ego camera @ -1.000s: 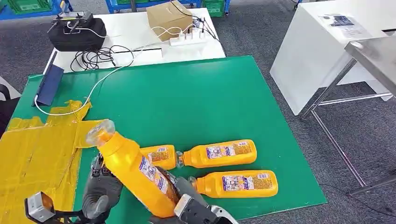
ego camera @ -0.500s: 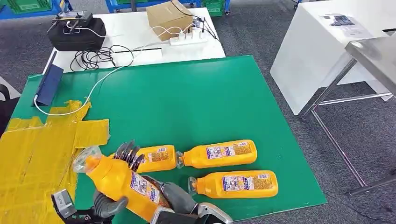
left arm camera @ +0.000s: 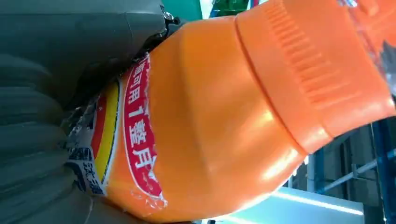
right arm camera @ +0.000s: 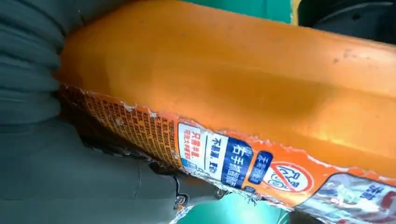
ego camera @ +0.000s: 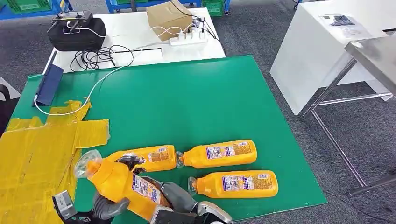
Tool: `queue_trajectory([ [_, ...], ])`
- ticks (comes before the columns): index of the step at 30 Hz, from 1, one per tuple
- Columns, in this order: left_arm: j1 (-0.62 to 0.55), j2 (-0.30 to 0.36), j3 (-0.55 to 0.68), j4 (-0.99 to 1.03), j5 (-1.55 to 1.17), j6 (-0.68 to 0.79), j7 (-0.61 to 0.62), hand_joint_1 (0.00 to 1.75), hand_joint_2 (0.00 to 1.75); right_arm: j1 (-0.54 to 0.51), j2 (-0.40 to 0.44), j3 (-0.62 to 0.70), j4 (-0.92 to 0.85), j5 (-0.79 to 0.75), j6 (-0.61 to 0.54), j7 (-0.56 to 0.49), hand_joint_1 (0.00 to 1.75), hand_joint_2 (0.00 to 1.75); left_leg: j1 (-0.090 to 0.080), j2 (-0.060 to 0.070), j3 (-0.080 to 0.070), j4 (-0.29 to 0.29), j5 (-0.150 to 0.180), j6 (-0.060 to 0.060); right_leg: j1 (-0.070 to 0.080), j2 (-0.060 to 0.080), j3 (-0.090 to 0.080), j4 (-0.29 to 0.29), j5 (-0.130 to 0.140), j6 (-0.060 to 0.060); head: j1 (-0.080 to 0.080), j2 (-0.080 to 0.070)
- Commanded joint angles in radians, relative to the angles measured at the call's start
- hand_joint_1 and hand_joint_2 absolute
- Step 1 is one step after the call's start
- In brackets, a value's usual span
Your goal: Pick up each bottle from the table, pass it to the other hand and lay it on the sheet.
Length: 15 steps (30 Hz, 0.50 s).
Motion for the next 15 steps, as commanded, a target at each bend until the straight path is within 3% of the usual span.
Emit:
queue_trajectory([
  [1,0.008,0.072,0.099,-0.131,-0.013,-0.025,0.017,1.75,1.75,0.018,-0.108,-0.083,-0.151,-0.075,0.034,0.047,1.75,1.75,0.0,-0.005,0.0,0.0,0.0,0.002,0.0,0.0,0.001,0.0,-0.001,-0.001,0.0,0.0],
  [7,-0.001,0.067,0.112,-0.16,-0.046,-0.004,0.028,1.75,1.75,-0.009,-0.129,-0.1,-0.167,-0.088,0.04,0.043,1.75,1.75,0.0,-0.004,0.001,0.0,0.0,0.002,0.0,0.001,0.001,0.0,0.0,-0.002,0.0,0.0],
  [8,-0.002,0.056,0.13,-0.187,-0.133,0.105,0.025,1.75,1.75,-0.005,-0.127,-0.134,-0.181,-0.098,0.023,0.028,1.75,1.75,-0.001,-0.005,0.002,-0.001,0.0,0.003,-0.001,0.001,0.002,0.0,-0.001,-0.002,0.0,0.0],
  [9,-0.012,0.045,0.163,-0.227,-0.165,0.179,-0.005,1.75,1.75,-0.014,-0.128,-0.156,-0.222,-0.108,0.004,-0.022,0.37,1.75,0.0,-0.003,0.0,0.0,0.0,0.002,0.0,0.001,0.0,0.0,0.0,-0.001,0.0,0.0],
  [10,-0.02,0.056,0.168,-0.26,-0.148,0.178,0.025,1.75,1.75,-0.034,-0.136,-0.16,-0.261,-0.127,0.016,0.009,0.0,1.75,0.0,-0.004,0.0,0.0,0.0,0.003,0.0,0.001,0.0,0.0,0.0,-0.001,0.0,0.0],
  [13,-0.068,0.011,0.236,-0.354,-0.403,0.487,0.093,1.75,1.75,-0.018,-0.095,-0.246,-0.375,-0.145,0.02,0.047,0.0,1.75,-0.001,-0.004,-0.003,0.003,0.0,0.003,0.0,0.002,-0.003,0.004,0.0,-0.002,0.0,0.0],
  [15,-0.079,0.018,0.235,-0.364,-0.401,0.489,0.111,1.75,1.75,-0.016,-0.092,-0.249,-0.389,-0.138,0.023,0.055,0.0,1.75,-0.001,-0.004,-0.003,0.002,0.001,0.002,0.0,-0.001,-0.002,0.002,0.0,-0.001,0.0,0.0],
])
